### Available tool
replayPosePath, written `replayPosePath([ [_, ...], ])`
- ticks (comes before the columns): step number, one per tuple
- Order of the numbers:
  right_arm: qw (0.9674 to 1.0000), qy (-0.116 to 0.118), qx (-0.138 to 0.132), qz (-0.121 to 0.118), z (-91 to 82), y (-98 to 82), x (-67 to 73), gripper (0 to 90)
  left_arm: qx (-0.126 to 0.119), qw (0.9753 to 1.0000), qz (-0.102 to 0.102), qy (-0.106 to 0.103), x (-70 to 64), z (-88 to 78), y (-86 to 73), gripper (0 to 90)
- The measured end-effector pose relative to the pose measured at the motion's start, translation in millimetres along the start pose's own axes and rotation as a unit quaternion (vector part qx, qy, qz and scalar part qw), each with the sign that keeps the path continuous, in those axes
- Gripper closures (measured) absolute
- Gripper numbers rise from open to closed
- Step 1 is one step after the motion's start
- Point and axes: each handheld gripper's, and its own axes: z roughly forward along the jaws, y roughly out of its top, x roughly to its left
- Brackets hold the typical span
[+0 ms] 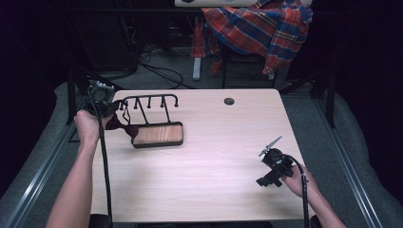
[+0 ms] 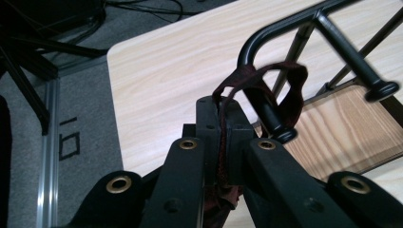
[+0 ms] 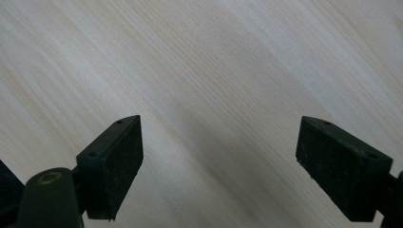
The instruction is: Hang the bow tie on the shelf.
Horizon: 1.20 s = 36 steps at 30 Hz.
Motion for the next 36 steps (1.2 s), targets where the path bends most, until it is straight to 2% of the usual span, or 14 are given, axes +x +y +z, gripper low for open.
replayPosePath([
  [5,0.9999,0.0,0.011,-0.009,-0.9,1.0,-0.7,15.9,0.004,1.0,-0.002,-0.007,0.1,11.2,-8.7,87.5],
  [6,1.0,0.003,-0.001,0.001,0.9,0.0,0.3,15.9,0.004,0.9999,-0.004,-0.008,-0.1,12.6,-10.2,87.5],
  [7,1.0,0.003,-0.001,0.0,0.9,0.0,0.3,15.9,0.004,0.9999,-0.002,-0.009,-0.2,14.0,-11.5,87.3],
  [8,0.9999,-0.004,0.008,-0.005,-0.6,0.6,0.0,15.9,0.004,0.9999,-0.004,-0.01,-0.9,15.5,-12.8,87.1],
  [9,0.9999,-0.001,0.011,-0.008,-0.8,0.9,-0.6,15.9,0.007,0.9999,-0.001,-0.01,-0.8,16.7,-13.6,86.6],
  [14,1.0,0.0,0.002,-0.002,0.4,0.4,0.2,15.9,0.012,0.9998,-0.006,-0.015,-1.1,22.0,-19.2,82.5],
  [16,0.9999,-0.006,0.01,-0.007,-0.5,0.9,-0.1,15.9,0.015,0.9997,-0.006,-0.018,-1.0,22.8,-20.8,81.2],
  [21,1.0,-0.001,0.002,0.0,0.7,0.4,0.2,15.9,0.015,0.9995,-0.009,-0.025,-0.3,23.1,-23.6,75.2],
  [24,0.9999,-0.006,0.01,-0.006,-0.6,1.1,0.2,15.9,0.01,0.9996,-0.017,-0.02,0.3,21.9,-25.3,64.4],
  [29,1.0,0.0,0.002,0.001,0.5,0.3,0.4,15.9,0.007,0.9994,-0.032,-0.006,2.5,17.3,-27.3,48.1],
  [31,0.9999,-0.001,0.011,-0.007,-0.8,1.2,-0.5,15.9,0.007,0.9993,-0.036,-0.001,3.8,15.8,-27.8,41.4],
  [32,1.0,0.0,0.001,0.001,0.5,0.4,0.5,15.9,0.006,0.9993,-0.037,-0.001,4.4,15.1,-28.1,39.4],
  [36,1.0,-0.001,0.006,-0.002,0.4,0.8,0.0,15.9,0.006,0.9991,-0.043,-0.006,5.7,11.7,-29.2,30.5],
])
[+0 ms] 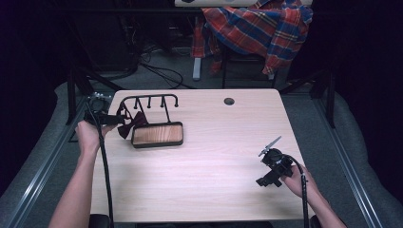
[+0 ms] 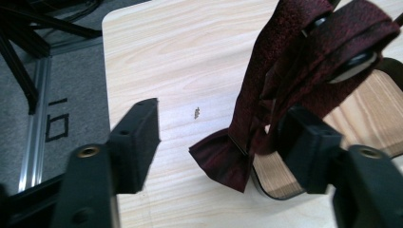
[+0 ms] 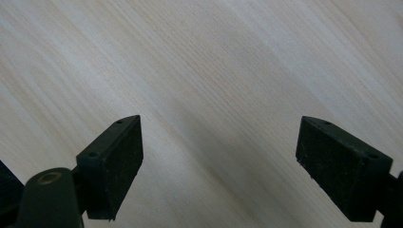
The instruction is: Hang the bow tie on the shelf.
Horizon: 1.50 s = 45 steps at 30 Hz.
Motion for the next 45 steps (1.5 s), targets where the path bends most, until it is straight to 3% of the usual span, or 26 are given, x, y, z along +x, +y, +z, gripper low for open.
replayPosePath([
  [8,1.0,0.003,-0.007,0.005,0.2,-0.3,0.3,15.9,0.001,1.0,0.001,0.002,-0.2,-9.7,-1.0,17.1],
  [14,0.9998,-0.003,-0.012,0.015,-1.0,-0.9,-1.4,15.9,-0.003,1.0,0.001,0.002,-2.7,-19.8,-3.5,13.1],
  [23,0.9999,-0.005,-0.006,0.009,-2.0,-0.6,-1.4,15.9,0.006,0.9999,0.008,-0.005,-11.0,-33.0,-11.8,4.2],
  [36,0.9999,-0.005,-0.007,0.009,-2.6,-0.7,-0.7,15.9,0.023,0.9993,0.019,-0.02,-22.5,-51.5,-31.3,0.1],
  [45,0.9999,-0.005,-0.006,0.008,-2.7,-0.7,-0.3,15.9,0.052,0.9983,0.007,-0.028,-28.5,-53.0,-51.7,0.0],
])
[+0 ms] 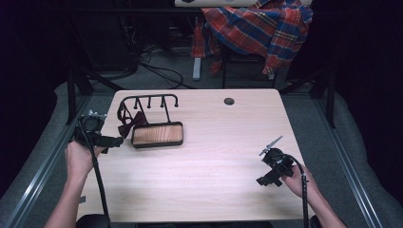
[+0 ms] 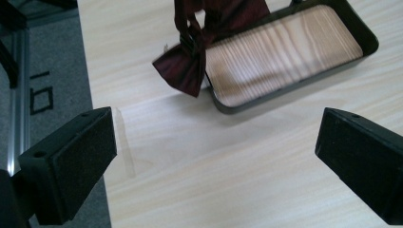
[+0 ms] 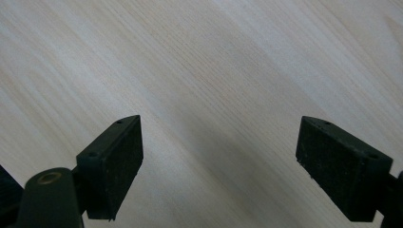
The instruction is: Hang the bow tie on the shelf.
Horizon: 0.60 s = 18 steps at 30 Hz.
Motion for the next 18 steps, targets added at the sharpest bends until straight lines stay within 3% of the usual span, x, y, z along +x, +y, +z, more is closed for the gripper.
replayPosePath([
  [7,1.0,0.001,0.0,-0.003,0.0,-0.2,0.2,15.9,0.029,0.9996,0.0,-0.006,-4.6,2.7,-17.7,0.0],
  [16,1.0,0.003,0.002,-0.007,0.7,0.1,1.1,15.9,0.038,0.999,-0.015,-0.016,-7.1,12.2,-46.4,0.0],
  [18,1.0,0.005,0.0,-0.005,1.1,0.0,1.0,15.9,0.049,0.9987,-0.009,-0.015,-6.9,17.1,-51.7,0.0],
])
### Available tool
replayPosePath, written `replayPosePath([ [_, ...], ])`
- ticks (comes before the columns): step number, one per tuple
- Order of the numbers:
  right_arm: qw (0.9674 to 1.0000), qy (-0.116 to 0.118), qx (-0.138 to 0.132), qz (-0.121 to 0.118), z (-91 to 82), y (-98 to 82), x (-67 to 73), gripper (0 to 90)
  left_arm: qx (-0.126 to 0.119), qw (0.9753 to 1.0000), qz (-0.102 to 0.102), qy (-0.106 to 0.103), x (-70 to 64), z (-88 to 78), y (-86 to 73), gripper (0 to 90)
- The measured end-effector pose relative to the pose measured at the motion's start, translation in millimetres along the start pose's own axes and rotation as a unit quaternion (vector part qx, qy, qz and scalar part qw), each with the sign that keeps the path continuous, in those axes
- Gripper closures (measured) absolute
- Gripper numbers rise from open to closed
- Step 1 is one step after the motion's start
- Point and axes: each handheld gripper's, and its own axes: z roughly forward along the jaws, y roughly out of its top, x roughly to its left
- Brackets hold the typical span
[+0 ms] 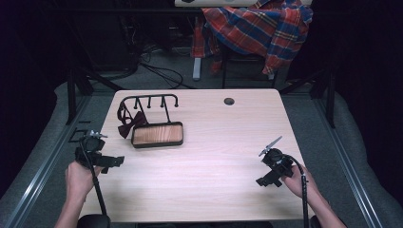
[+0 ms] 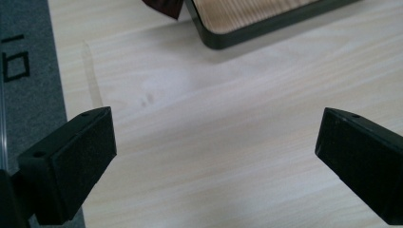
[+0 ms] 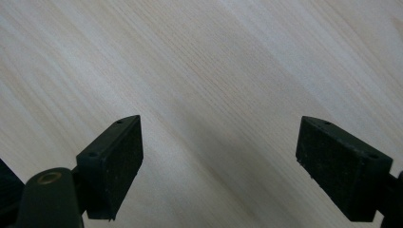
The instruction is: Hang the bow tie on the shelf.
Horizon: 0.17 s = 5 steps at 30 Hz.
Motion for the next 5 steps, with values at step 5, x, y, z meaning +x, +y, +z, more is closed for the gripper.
replayPosePath([
  [5,1.0,0.003,-0.005,0.002,0.9,0.6,-0.1,15.9,-0.02,0.9995,-0.02,-0.015,9.5,5.4,-3.5,0.0],
])
